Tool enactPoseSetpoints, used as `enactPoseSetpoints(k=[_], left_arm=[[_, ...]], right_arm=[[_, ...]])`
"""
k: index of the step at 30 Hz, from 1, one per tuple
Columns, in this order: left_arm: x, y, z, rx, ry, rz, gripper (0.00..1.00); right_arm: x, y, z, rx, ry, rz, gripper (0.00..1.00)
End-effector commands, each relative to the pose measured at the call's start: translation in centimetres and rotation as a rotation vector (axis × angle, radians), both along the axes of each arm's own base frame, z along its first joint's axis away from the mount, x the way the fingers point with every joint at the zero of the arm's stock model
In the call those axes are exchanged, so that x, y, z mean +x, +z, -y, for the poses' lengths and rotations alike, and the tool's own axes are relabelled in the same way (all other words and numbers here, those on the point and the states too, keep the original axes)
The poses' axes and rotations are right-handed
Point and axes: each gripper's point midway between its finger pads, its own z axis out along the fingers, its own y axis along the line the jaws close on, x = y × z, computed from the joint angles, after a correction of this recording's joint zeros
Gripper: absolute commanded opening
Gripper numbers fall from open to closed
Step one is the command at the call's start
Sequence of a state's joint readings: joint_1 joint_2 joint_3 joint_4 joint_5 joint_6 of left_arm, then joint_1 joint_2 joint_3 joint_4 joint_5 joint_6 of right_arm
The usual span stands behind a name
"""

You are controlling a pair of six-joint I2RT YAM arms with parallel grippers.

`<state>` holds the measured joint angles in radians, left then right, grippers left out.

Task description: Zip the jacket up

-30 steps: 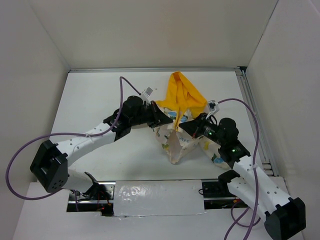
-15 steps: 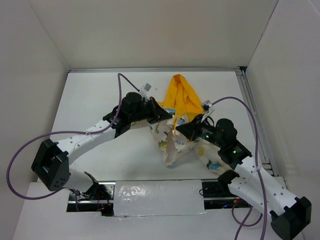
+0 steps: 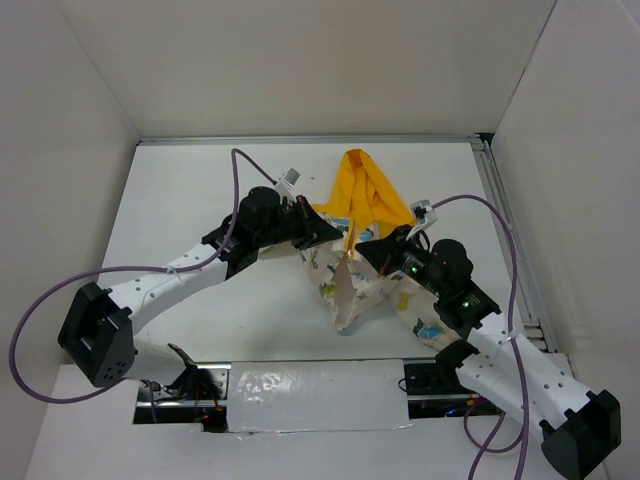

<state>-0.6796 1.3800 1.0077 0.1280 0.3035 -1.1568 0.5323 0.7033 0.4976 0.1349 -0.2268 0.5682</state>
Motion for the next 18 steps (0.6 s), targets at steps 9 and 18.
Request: enactPoseSetpoints(k=[9, 18], left_arm=[[-0.6, 2.8, 0.1, -0.084, -0.018, 0.049, 0.0], [-0.2, 2.6, 0.2, -0.08, -0.005, 0.044, 0.0]], right_arm=[[-0.3, 2.5, -1.2, 0.072, 0.044, 0.085, 0.0], [-0.9, 2.6, -1.5, 0.072, 0.078, 0.087, 0.0]])
